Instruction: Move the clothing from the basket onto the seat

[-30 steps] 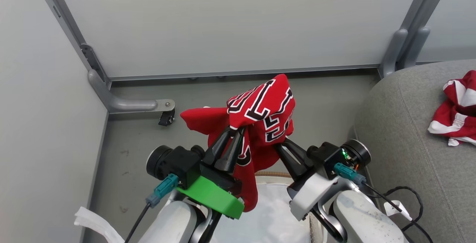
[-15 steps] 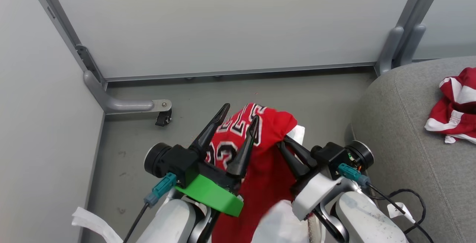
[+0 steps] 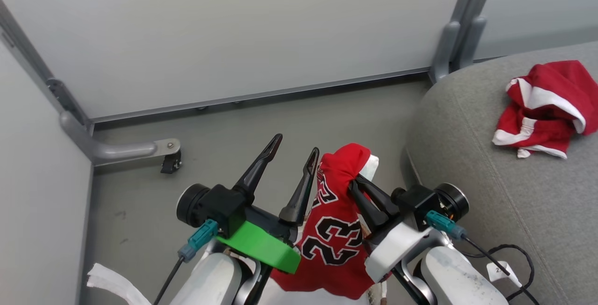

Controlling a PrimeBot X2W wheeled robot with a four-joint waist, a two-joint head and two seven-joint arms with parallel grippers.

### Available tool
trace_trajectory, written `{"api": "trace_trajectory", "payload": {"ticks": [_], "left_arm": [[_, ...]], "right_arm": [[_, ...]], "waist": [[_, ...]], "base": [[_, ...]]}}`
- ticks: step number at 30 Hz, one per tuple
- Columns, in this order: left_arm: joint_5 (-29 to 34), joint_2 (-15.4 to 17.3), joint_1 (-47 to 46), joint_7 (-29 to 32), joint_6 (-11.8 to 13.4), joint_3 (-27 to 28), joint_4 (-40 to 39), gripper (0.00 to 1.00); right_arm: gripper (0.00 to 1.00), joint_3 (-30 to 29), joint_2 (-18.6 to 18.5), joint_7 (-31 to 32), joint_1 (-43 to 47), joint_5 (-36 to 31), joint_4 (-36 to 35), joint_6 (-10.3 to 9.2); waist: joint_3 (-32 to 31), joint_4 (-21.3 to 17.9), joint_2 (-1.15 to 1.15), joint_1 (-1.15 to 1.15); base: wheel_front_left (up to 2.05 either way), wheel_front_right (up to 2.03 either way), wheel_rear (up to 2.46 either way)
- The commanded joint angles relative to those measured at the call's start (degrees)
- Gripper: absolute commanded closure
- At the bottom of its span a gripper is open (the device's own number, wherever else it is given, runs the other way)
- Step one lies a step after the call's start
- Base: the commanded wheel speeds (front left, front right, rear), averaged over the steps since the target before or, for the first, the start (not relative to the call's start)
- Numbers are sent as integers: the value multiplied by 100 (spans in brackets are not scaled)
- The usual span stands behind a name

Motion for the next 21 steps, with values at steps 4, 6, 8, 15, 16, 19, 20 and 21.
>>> {"api": "trace_trajectory", "payload": {"ticks": [4, 6, 8, 15, 16, 19, 20, 21], "left_arm": [[10, 31, 79, 3, -18, 46, 27, 0], [10, 31, 88, 3, -18, 41, 23, 0], [28, 31, 93, 3, -18, 45, 28, 0], [81, 26, 168, 3, -18, 100, -6, 0], [83, 31, 179, 2, -18, 97, -4, 0], [95, 47, 203, 3, -17, 105, -1, 0], [95, 48, 208, 3, -18, 107, 0, 0], [99, 50, 223, 3, -18, 106, 6, 0]], "right_arm": [[100, 37, -8, -11, 59, 12, -49, -6], [100, 32, -18, -11, 52, 18, -78, -6], [100, 27, -28, -11, 50, 24, -108, -6], [100, 39, -16, -10, 32, 37, -178, -6], [100, 37, -14, -10, 38, 35, -189, -6], [100, -10, -10, -10, 77, 19, -215, -6], [100, -15, -7, -11, 94, 16, -222, -6], [100, -20, -7, -10, 109, 14, -230, -6]], "waist": [[36, -883, 0, 0], [45, -1097, 0, 0], [53, -1329, 0, 0], [92, -2108, 0, 0], [97, -2193, 0, 0], [118, -2460, 0, 0], [123, -2522, 0, 0], [134, -2601, 0, 0]], "base": [[0, 0, 0], [0, 0, 0], [0, 0, 0], [0, 0, 0], [0, 0, 0], [0, 0, 0], [0, 0, 0], [0, 0, 0]]}}
